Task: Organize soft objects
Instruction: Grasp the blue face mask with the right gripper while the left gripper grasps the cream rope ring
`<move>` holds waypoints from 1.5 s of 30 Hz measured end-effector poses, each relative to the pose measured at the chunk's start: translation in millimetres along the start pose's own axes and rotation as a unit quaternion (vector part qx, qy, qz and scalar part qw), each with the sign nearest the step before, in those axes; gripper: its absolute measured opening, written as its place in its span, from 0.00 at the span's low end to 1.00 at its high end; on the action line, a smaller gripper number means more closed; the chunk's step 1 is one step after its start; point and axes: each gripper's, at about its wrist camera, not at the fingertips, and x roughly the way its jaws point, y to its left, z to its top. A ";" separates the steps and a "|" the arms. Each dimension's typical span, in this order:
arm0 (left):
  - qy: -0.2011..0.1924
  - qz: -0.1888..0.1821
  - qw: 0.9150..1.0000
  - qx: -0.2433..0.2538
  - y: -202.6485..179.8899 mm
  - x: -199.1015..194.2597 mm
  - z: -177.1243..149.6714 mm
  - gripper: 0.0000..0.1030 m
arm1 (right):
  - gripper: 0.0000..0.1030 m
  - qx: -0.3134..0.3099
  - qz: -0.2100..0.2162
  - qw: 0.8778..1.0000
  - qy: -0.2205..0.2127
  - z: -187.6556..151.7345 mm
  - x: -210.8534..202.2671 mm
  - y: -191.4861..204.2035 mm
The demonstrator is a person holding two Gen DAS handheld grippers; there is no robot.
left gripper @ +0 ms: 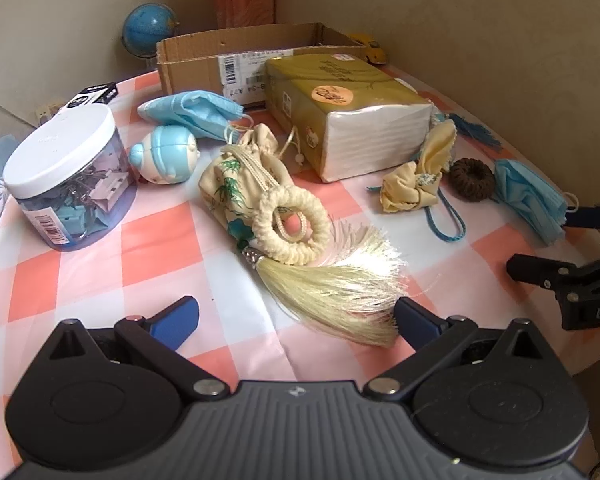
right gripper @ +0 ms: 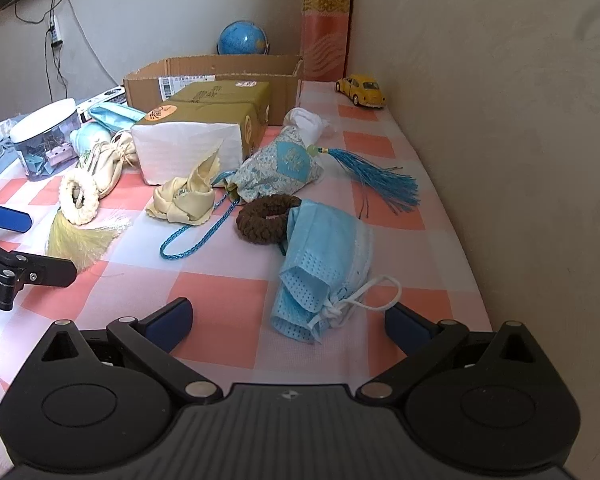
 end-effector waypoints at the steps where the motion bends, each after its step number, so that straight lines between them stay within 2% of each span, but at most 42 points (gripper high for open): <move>1: -0.005 0.008 1.000 0.003 -1.7 -0.6 0.6 0.99 | 1.00 0.000 0.000 1.000 -0.002 -0.7 -0.4 -0.1; 8: -0.043 0.027 0.998 0.027 -15.1 -4.4 15.3 0.96 | 1.00 -0.001 0.002 1.000 -0.020 -6.0 -2.2 -0.4; 13: -0.065 0.067 0.994 0.053 -27.8 -3.4 22.6 0.83 | 1.00 -0.005 0.006 0.999 -0.032 -9.3 -3.0 -1.4; 22: -0.054 0.114 0.990 0.070 -38.5 11.1 23.4 0.62 | 1.00 -0.008 0.010 0.999 -0.038 -10.1 -3.2 -2.1; 28: -0.060 0.137 0.985 0.085 -45.4 11.8 22.7 0.60 | 1.00 -0.008 0.010 0.999 -0.039 -10.9 -3.5 -2.2; 30: -0.058 0.137 0.985 0.084 -46.7 12.5 22.2 0.59 | 1.00 -0.007 0.010 0.999 -0.038 -10.9 -3.7 -2.1; 32: -0.053 0.131 0.987 0.081 -46.6 14.2 21.9 0.51 | 1.00 -0.007 0.010 0.999 -0.035 -10.3 -3.7 -2.4; 34: -0.054 0.127 0.987 0.082 -47.1 14.0 21.8 0.48 | 1.00 -0.007 0.009 0.999 -0.030 -9.0 -4.2 -2.5; 39: -0.054 0.112 0.990 0.067 -41.7 13.3 21.0 0.43 | 1.00 -0.010 0.005 1.000 -0.019 -4.9 -8.2 -2.7; 45: -0.058 0.101 0.991 0.058 -34.5 10.5 20.8 0.39 | 1.00 -0.013 -0.007 0.999 -0.033 4.7 -18.8 -3.1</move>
